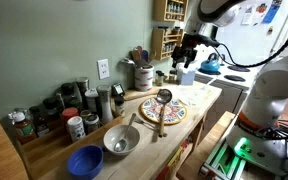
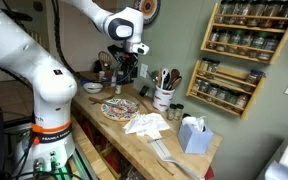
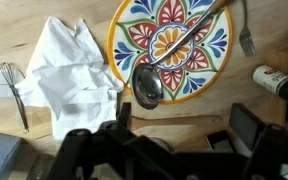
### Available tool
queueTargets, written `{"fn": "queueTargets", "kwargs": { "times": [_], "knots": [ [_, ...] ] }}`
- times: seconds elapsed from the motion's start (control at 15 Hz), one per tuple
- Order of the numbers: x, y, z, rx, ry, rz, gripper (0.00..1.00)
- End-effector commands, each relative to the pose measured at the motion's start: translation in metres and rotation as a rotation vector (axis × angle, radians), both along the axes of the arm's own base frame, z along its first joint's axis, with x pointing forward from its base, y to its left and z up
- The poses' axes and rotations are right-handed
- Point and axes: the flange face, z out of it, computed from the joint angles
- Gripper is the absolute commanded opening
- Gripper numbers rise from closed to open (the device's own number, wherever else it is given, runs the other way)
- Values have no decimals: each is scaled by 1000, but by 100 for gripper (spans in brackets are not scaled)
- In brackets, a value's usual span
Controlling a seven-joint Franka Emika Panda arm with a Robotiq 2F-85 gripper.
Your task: Pick up two jars from the right side of the counter and put them on the second bottom shelf
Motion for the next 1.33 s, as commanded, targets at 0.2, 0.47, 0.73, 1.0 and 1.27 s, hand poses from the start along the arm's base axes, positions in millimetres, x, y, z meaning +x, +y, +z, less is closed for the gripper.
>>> {"fn": "queueTargets", "kwargs": {
  "times": [0.2,0.47,0.73,1.0,1.27],
  "knots": [
    [0,0,1,0,1,0,100],
    [0,0,1,0,1,0,100],
    [16,-20,-6,-50,-22,-32,100],
    [45,-66,-20,-91,-112,-17,100],
    [84,-105,-43,-100,-101,57,100]
  ]
}}
